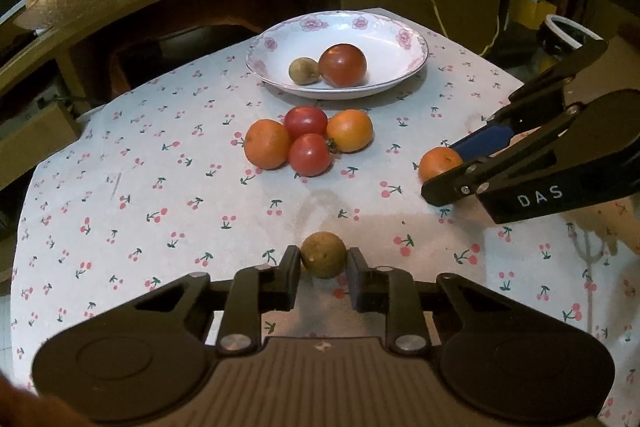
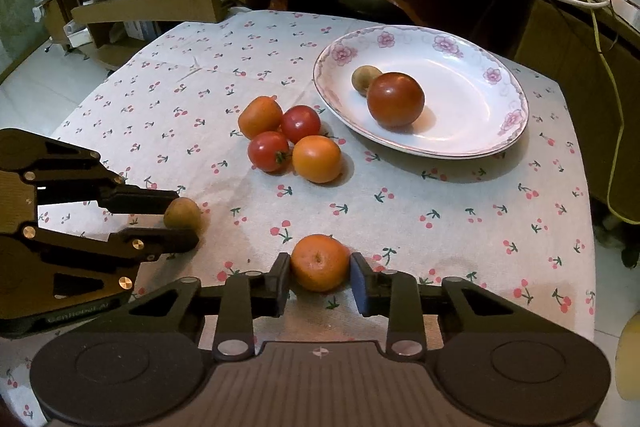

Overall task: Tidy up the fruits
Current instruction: 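Carry the kiwi and the orange over the white plate with both tools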

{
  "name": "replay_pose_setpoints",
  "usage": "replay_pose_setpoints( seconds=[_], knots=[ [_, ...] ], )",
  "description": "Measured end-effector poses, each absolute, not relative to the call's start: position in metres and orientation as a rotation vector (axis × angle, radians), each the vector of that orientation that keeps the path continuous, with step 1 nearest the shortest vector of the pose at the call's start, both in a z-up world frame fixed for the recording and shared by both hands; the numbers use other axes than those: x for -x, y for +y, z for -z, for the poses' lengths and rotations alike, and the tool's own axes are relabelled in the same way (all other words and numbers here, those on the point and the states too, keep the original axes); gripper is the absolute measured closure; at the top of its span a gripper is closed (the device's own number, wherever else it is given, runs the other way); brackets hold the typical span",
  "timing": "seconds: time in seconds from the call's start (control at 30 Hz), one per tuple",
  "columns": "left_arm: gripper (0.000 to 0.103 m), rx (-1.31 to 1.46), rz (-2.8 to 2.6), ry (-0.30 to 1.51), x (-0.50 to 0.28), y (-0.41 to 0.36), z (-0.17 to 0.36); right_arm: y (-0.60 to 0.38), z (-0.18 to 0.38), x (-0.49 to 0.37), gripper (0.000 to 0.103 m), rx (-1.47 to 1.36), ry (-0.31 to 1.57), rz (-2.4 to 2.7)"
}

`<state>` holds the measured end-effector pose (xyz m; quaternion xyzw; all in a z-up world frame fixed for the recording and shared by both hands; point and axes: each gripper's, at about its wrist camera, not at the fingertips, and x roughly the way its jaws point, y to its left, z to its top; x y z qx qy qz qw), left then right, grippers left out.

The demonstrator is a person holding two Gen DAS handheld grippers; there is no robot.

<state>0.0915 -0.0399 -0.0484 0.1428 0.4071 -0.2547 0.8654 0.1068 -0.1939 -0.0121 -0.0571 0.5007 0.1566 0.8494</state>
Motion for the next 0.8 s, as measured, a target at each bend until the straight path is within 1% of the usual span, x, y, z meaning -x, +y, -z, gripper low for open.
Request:
replay_pose_setpoints(
  seconds=[0.2,0.47,0.8],
  knots=[
    [0.072,-0.285,0.52,0.847,-0.096,-0.041,0.045,-0.197,0.006,-0.108,0.071,0.099,1.037,-0.322],
    [0.072,-0.257,0.517,0.792,-0.111,-0.055,0.024,-0.203,-0.008,-0.116,0.071,0.066,0.993,-0.298],
    [0.072,-0.239,0.503,0.752,-0.147,-0.077,0.011,-0.219,-0.021,-0.143,0.071,0.02,0.933,-0.226]
  ],
)
